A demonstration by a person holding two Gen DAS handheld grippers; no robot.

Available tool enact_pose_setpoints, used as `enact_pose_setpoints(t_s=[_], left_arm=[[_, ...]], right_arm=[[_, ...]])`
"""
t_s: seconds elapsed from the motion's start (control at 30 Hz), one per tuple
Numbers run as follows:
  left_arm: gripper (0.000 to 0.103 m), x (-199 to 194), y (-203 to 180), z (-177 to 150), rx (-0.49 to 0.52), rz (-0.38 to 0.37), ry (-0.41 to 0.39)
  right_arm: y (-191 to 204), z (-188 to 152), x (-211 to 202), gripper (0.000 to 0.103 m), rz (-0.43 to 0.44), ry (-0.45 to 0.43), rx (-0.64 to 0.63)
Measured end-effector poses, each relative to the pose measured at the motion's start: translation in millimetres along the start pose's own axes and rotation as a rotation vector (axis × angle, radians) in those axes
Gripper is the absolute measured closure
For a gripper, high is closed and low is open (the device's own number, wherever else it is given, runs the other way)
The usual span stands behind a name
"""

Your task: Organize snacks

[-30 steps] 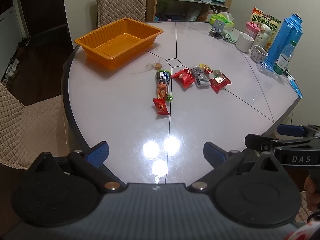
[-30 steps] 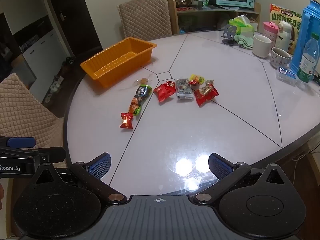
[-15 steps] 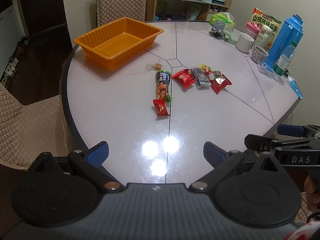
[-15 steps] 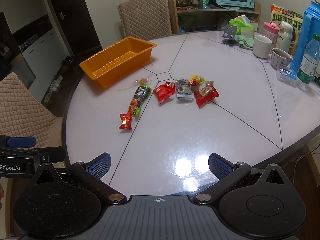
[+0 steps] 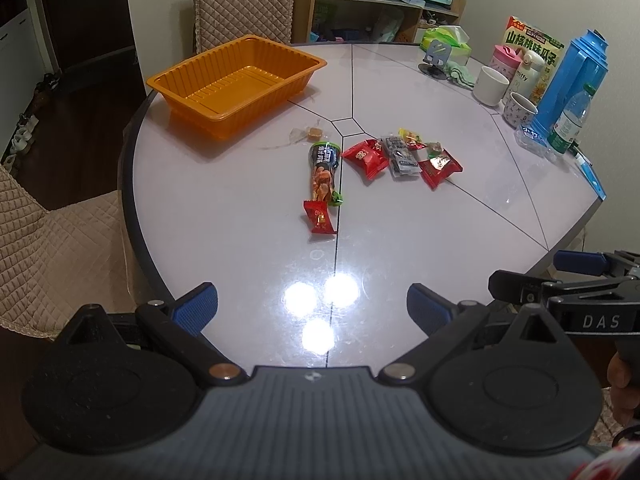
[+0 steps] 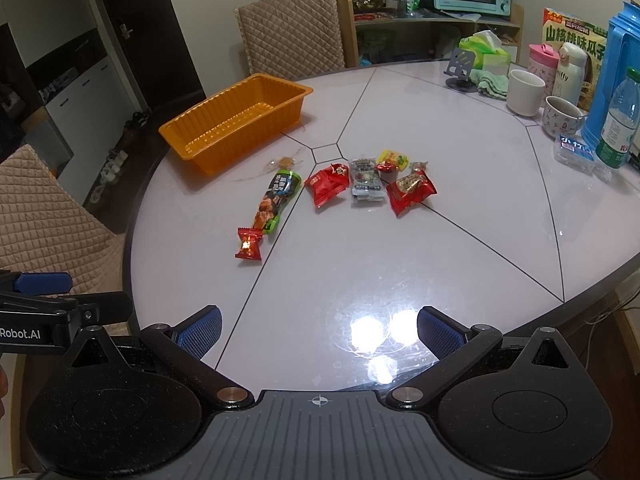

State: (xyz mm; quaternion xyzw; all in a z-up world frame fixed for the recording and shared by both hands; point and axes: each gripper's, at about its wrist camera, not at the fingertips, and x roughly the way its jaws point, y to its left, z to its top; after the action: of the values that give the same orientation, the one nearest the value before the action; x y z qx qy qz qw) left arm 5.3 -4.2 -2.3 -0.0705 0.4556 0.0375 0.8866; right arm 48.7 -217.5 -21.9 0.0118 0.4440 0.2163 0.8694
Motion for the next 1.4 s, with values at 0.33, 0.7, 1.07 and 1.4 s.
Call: enact_pose_setpoints(t_s=[0.33,0.7,1.07,1.4], left_arm=[[0.002,-2.4,0.5,-0.2,-0.004,-0.001,0.002],[0.002,0.0,-0.7,1.4,-0.007,0.000,0.008],[0.002,1.5,-1.0,1.9,-0.008,0.000,0.008],[0.002,12.9,-0.4,8.8,-0.017,0.000,0.021]], right_arm=[[-0.9,0.9,-0.1,0.000,0.002,0.001,-0.003],[-5.2,3.4,1.5,0.000,0.004,0.007,-0.004],[-5.4,3.8,3.0,0.000,0.004,0.008,-0.005],[-7.8,4.5,4.8,0.000,0.005,0.014,-0.004]])
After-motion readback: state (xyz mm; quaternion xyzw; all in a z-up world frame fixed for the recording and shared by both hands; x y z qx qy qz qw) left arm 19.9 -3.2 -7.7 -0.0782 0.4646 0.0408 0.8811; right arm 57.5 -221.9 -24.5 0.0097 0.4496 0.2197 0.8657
